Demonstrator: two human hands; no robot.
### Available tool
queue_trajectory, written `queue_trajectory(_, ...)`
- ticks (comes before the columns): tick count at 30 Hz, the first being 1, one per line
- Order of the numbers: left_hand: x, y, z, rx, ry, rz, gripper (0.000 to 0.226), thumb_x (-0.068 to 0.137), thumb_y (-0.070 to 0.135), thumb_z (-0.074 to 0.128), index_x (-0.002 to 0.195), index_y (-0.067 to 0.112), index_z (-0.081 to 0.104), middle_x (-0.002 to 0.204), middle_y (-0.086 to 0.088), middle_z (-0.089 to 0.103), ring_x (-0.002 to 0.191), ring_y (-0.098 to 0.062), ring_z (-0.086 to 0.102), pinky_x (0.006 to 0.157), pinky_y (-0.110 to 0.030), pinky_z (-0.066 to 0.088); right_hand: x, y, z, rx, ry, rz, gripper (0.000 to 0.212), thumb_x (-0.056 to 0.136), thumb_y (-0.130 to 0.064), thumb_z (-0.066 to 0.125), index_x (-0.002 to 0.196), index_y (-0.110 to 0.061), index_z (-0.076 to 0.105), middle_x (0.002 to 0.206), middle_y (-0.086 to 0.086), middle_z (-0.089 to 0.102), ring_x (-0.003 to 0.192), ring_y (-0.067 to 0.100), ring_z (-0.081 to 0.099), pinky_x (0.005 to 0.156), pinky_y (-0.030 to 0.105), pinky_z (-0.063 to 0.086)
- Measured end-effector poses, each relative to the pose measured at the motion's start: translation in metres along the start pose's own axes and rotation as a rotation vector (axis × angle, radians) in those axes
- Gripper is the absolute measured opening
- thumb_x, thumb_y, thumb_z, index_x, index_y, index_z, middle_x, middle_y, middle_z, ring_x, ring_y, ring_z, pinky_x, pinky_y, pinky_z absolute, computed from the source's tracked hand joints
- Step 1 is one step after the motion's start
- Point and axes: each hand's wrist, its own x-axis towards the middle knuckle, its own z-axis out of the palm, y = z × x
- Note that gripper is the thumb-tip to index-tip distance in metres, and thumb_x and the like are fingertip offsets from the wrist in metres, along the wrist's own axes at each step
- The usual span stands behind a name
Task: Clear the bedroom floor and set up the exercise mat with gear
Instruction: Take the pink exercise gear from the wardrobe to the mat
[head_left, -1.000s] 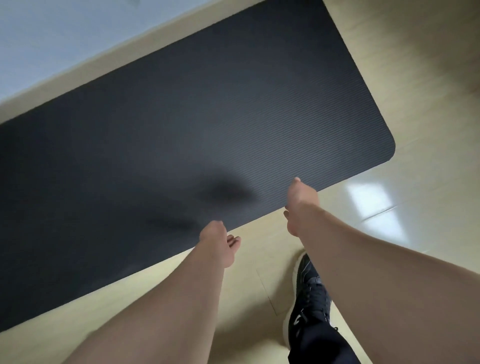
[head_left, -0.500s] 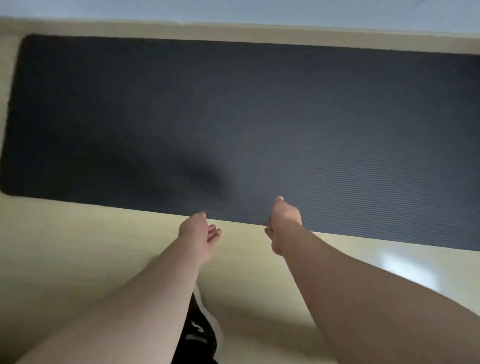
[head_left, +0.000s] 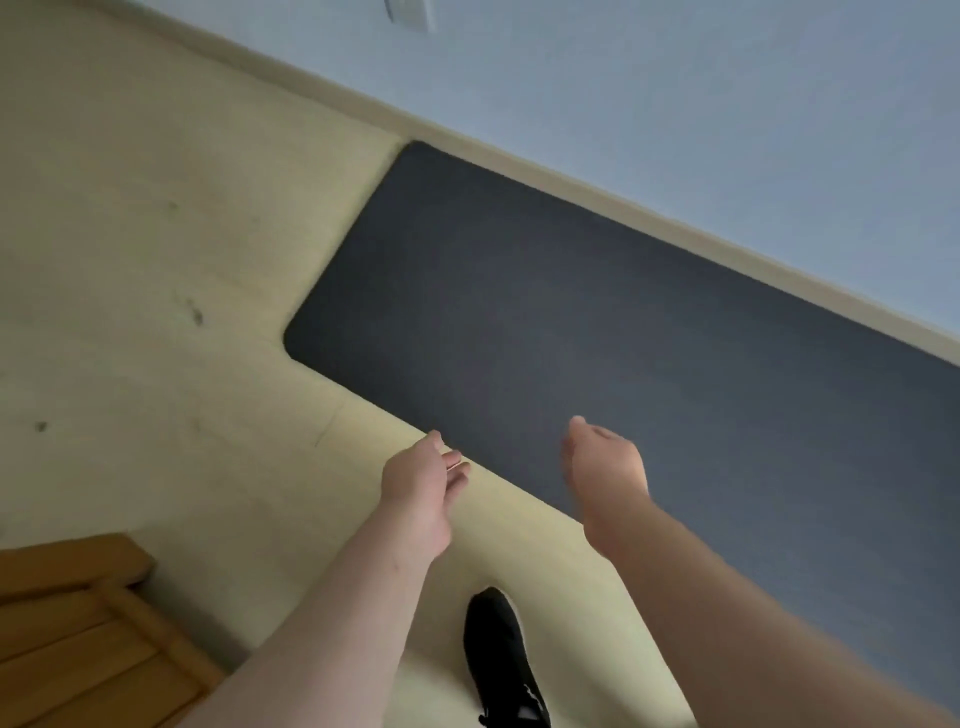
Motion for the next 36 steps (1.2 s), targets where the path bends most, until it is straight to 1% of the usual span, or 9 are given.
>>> queue_trajectory(4, -0.067, 0.068, -0.032, -0.002, -0.038, 0.178, 0.02, 0.105, 0.019, 0.051, 0.088, 0.018, 0.061, 0.109, -0.007, 0.071, 0.101, -0.021, 0.072, 0.099, -0.039, 0.057, -0.088, -0.074, 0.018, -0.133, -0.014, -0.245, 0.027, 0.092, -0.03, 0.046, 0.078, -0.007, 0.04, 0.071, 0.001, 0.028, 0.064, 0.019, 0.02, 0.048, 0.026, 0.018)
queue_trajectory(7, -0.132, 0.104, -0.059, 0.05, -0.04, 0.291, 0.014, 0.102, 0.024, 0.054, 0.089, 0.024, 0.061, 0.11, -0.001, 0.07, 0.105, -0.019, 0.07, 0.101, -0.04, 0.054, -0.164, -0.127, 0.027, -0.178, -0.071, -0.346, 0.031, 0.099, -0.038, 0.051, 0.079, -0.018, 0.063, 0.069, -0.004, 0.041, 0.063, 0.016, 0.033, 0.057, 0.027, 0.033)
queue_trajectory(11, -0.226, 0.146, -0.099, 0.053, -0.029, 0.373, 0.016, 0.1, 0.025, 0.053, 0.096, 0.013, 0.063, 0.103, 0.0, 0.069, 0.095, -0.015, 0.066, 0.095, -0.036, 0.054, -0.27, -0.188, 0.032, -0.204, -0.208, -0.441, 0.036, 0.098, -0.038, 0.05, 0.076, -0.009, 0.045, 0.073, 0.0, 0.024, 0.073, 0.024, 0.02, 0.064, 0.034, 0.02)
queue_trajectory(14, -0.311, 0.174, -0.128, 0.064, -0.063, 0.451, 0.014, 0.099, 0.015, 0.05, 0.086, 0.018, 0.055, 0.089, -0.002, 0.057, 0.076, -0.02, 0.051, 0.08, -0.032, 0.045, -0.36, -0.234, 0.026, -0.278, -0.241, -0.544, 0.04, 0.098, -0.037, 0.05, 0.065, -0.019, 0.035, 0.064, -0.003, 0.024, 0.059, 0.018, 0.022, 0.058, 0.018, 0.024)
queue_trajectory(18, -0.41, 0.206, -0.162, 0.009, -0.031, 0.548, 0.012, 0.101, 0.023, 0.053, 0.09, 0.02, 0.058, 0.111, -0.005, 0.067, 0.103, -0.025, 0.063, 0.11, -0.043, 0.045, -0.461, -0.277, 0.015, -0.325, -0.311, -0.657, 0.04, 0.094, -0.037, 0.048, 0.06, -0.022, 0.033, 0.071, 0.002, 0.027, 0.065, 0.019, 0.021, 0.049, 0.025, 0.022)
queue_trajectory(20, -0.453, 0.221, -0.175, -0.028, -0.007, 0.602, 0.013, 0.102, 0.029, 0.053, 0.092, 0.027, 0.062, 0.117, -0.005, 0.069, 0.113, -0.024, 0.065, 0.11, -0.046, 0.047, -0.502, -0.293, 0.009, -0.333, -0.348, -0.697, 0.038, 0.094, -0.037, 0.049, 0.068, -0.021, 0.027, 0.075, 0.004, 0.027, 0.068, 0.02, 0.021, 0.052, 0.029, 0.022)
queue_trajectory(24, -0.52, 0.24, -0.199, -0.084, -0.003, 0.717, 0.013, 0.103, 0.033, 0.053, 0.095, 0.03, 0.064, 0.118, -0.002, 0.068, 0.112, -0.02, 0.065, 0.108, -0.046, 0.049, -0.573, -0.316, 0.0, -0.319, -0.435, -0.818, 0.035, 0.093, -0.032, 0.05, 0.073, -0.009, 0.034, 0.078, 0.005, 0.029, 0.071, 0.025, 0.023, 0.066, 0.035, 0.027)
queue_trajectory(30, -0.576, 0.263, -0.241, -0.187, 0.112, 0.916, 0.011, 0.105, 0.036, 0.051, 0.1, 0.037, 0.061, 0.116, 0.006, 0.067, 0.114, -0.016, 0.063, 0.107, -0.039, 0.048, -0.631, -0.337, 0.008, -0.361, -0.514, -1.013, 0.036, 0.098, -0.038, 0.05, 0.083, -0.006, 0.044, 0.074, -0.003, 0.035, 0.067, 0.012, 0.034, 0.058, 0.03, 0.028)
queue_trajectory(36, -0.59, 0.28, -0.287, -0.285, 0.189, 1.015, 0.021, 0.105, 0.038, 0.051, 0.12, 0.032, 0.064, 0.119, 0.009, 0.067, 0.116, -0.013, 0.062, 0.11, -0.043, 0.047, -0.672, -0.34, 0.049, -0.387, -0.604, -1.11, 0.028, 0.102, -0.041, 0.05, 0.08, -0.03, 0.061, 0.066, -0.019, 0.057, 0.059, 0.004, 0.048, 0.053, 0.008, 0.039)
